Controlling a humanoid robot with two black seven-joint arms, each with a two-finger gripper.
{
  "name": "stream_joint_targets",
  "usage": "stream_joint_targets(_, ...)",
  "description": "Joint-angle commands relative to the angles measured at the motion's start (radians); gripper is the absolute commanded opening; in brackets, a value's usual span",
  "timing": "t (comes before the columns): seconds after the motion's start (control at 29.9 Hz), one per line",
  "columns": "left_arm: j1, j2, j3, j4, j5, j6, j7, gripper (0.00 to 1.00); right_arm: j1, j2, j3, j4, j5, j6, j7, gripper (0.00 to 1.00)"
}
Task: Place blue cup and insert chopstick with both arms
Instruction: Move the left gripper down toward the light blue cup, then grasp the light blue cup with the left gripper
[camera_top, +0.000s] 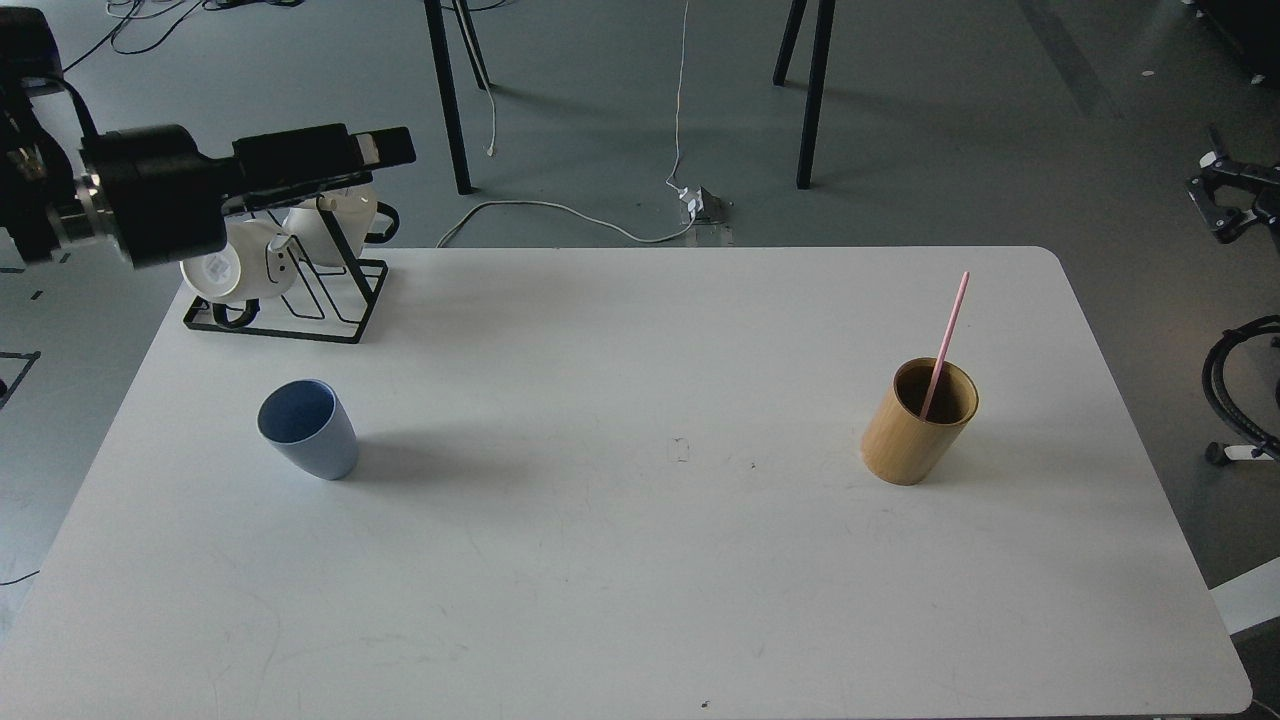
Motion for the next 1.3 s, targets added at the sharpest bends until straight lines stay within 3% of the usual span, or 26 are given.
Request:
stream_joint_targets(0.0,0.063,0.002,0.000,0.001,0.231,0.000,-0.041,0.91,-0.003,-0.010,0.000,-0.001,0.000,0.000,0.000,0.99)
stream_joint_targets(0.1,0.108,-0.001,0.004,0.023,0.355,0.053,-0.078,0.87,-0.003,-0.015,0.000,-0.001,0.000,0.000,0.000,0.99)
stream_joint_targets(0.27,0.143,-0.007,0.079,0.093,0.420,0.128,-0.081,0.86,-0.003,-0.015,0.000,-0.001,0.000,0.000,0.000,0.99)
stream_joint_targets(0.5,0.141,-0.014,0.239,0.288,0.457,0.283,-0.101,0.85,-0.003,-0.013,0.000,0.002,0.000,0.000,0.000,0.99)
stream_joint_targets(0.63,0.141,-0.021,0.285,0.317,0.466,0.328,-0.114,0.85,-0.003,-0.013,0.000,0.002,0.000,0.000,0.000,0.99)
stream_joint_targets(0.84,0.141,-0.138,0.314,0.506,0.518,0.374,-0.114,0.85,-0.003,-0.006,0.000,0.002,0.000,0.000,0.000,0.99)
stream_joint_targets(0.97,0.141,-0.185,0.321,0.563,0.544,0.392,-0.114,0.84,-0.003,-0.007,0.000,0.002,-0.001,0.000,0.000,0.99)
stream_joint_targets(1.1,0.140,-0.198,0.321,0.575,0.547,0.392,-0.114,0.76,-0.003,-0.010,0.000,-0.001,-0.001,0.000,0.000,0.99)
stream_joint_targets(1.24,0.140,-0.208,0.321,0.575,0.552,0.392,-0.114,0.60,-0.005,-0.010,-0.001,-0.001,0.000,0.000,0.000,0.99)
stream_joint_targets(1.27,0.140,-0.208,0.321,0.576,0.552,0.392,-0.114,0.52,-0.005,-0.010,0.000,-0.001,0.000,0.000,0.001,0.99)
